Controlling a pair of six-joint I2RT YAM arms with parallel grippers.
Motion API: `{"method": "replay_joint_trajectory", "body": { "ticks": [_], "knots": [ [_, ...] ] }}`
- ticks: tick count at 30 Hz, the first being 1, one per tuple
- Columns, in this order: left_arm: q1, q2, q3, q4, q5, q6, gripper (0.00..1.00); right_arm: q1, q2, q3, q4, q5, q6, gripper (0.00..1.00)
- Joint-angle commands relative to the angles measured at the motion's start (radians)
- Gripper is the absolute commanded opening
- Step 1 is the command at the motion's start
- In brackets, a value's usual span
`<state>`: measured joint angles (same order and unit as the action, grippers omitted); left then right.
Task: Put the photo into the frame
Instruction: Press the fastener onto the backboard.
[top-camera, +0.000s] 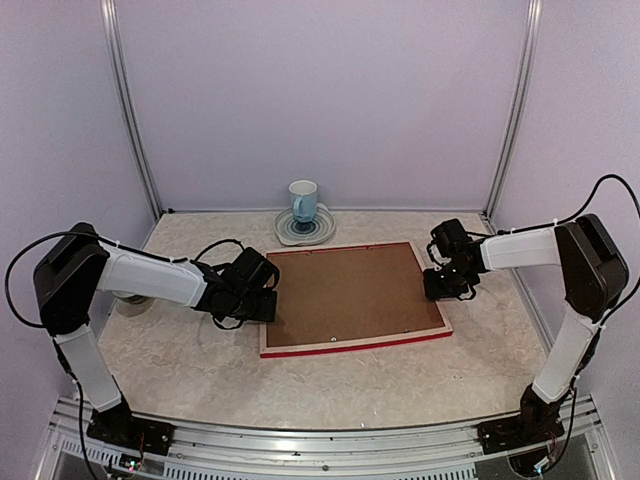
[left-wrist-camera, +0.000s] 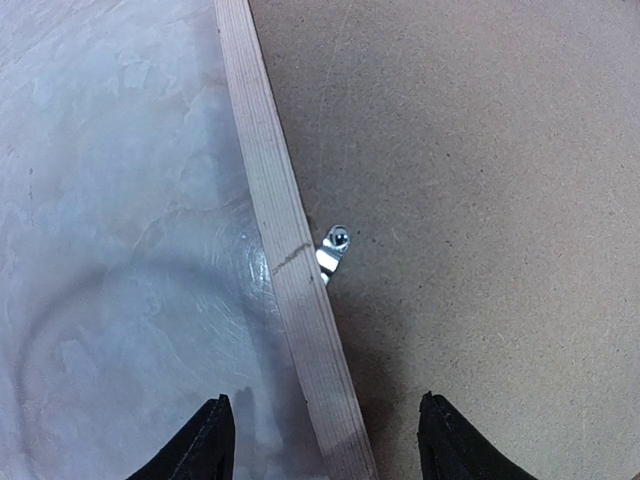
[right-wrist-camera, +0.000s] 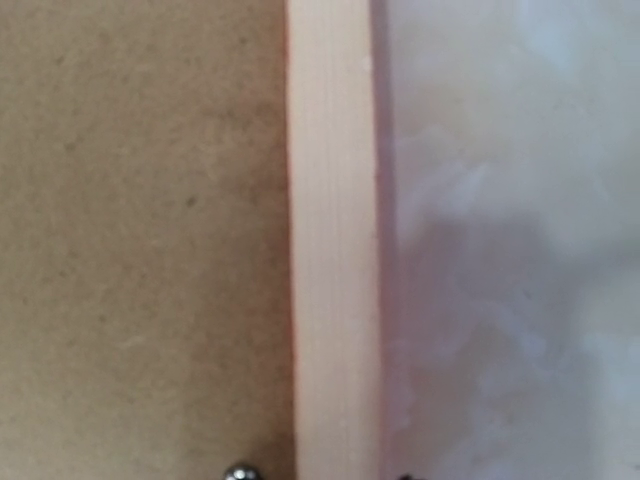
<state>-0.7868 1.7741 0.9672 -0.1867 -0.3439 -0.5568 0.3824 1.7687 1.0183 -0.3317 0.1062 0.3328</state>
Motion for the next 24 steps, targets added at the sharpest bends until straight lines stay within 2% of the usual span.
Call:
{"method": "replay_joint_trajectory", "body": {
  "ticks": [1,4,13,24],
  "knots": [
    [-0.002,0.013,0.005,0.012,0.000,0.000,0.63,0.003,-0.017,0.014,-0.055,0.012,-0.008,0.40],
    [-0.002,0.012,0.004,0.013,0.000,-0.001,0.63,0.003,-0.030,0.016,-0.051,-0.007,-0.006,0.45],
    [-0.002,0.013,0.001,0.016,0.002,-0.002,0.63,0.003,-0.027,0.022,-0.049,-0.024,-0.004,0.46],
    [-0.002,0.014,-0.001,0.019,0.005,-0.002,0.63,0.003,-0.004,0.016,-0.036,-0.025,-0.005,0.36]
  ]
}}
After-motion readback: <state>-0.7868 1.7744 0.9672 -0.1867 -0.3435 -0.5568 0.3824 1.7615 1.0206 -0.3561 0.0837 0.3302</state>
